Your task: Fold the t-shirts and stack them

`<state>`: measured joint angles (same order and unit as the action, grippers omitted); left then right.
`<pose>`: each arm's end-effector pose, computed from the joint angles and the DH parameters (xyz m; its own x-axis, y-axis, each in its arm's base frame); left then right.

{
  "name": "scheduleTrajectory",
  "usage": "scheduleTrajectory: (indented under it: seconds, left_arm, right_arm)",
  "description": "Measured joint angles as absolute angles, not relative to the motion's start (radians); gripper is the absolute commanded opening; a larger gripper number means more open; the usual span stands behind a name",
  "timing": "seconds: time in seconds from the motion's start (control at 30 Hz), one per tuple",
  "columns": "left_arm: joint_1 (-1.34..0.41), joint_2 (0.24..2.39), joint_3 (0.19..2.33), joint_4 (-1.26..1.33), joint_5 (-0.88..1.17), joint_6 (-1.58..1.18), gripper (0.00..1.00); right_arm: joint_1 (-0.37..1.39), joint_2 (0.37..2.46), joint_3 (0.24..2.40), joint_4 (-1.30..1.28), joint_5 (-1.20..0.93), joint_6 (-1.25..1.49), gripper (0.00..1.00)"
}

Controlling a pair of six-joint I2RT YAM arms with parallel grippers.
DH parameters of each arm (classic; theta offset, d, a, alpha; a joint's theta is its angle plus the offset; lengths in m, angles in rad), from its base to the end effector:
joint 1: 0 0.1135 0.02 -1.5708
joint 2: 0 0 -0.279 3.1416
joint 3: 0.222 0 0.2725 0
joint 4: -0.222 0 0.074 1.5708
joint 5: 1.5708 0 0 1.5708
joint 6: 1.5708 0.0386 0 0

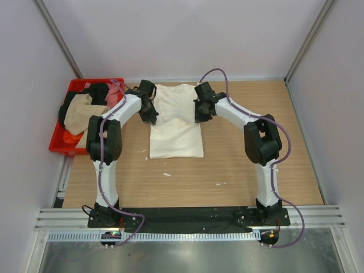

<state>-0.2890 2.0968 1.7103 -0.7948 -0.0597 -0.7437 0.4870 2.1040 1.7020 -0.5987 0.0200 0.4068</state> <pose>0.4527 -0.1322 0.2061 -0.8305 -0.4581 -0.3168 -0.4069 0.8874 -0.2165 0.4340 0.2289 0.2102 -0.8646 -0.0102 -0.5023 -0.1266 0.9720 0.1981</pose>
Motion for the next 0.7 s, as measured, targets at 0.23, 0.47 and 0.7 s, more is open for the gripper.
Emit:
scheduleTrajectory:
  seconds: [0.23,0.47,0.7]
  left_arm:
    - [-0.274,2.132,1.731,-0.791,-0.049,-0.743,0.00]
    - [-0.257,2.132,1.743,-0.770,-0.021,-0.754,0.00]
    - [-0.245,2.163,1.785,-0.753,0.010,-0.761,0.08]
  right_arm:
    - [0.473,2.141,1.753,-0.599,0.012,0.394,0.02]
    - [0.459,2.166,1.765,-0.599,0.007,0.393,0.02]
    - [0.448,2.185,1.810,-0.599,-0.013,0.389,0.14]
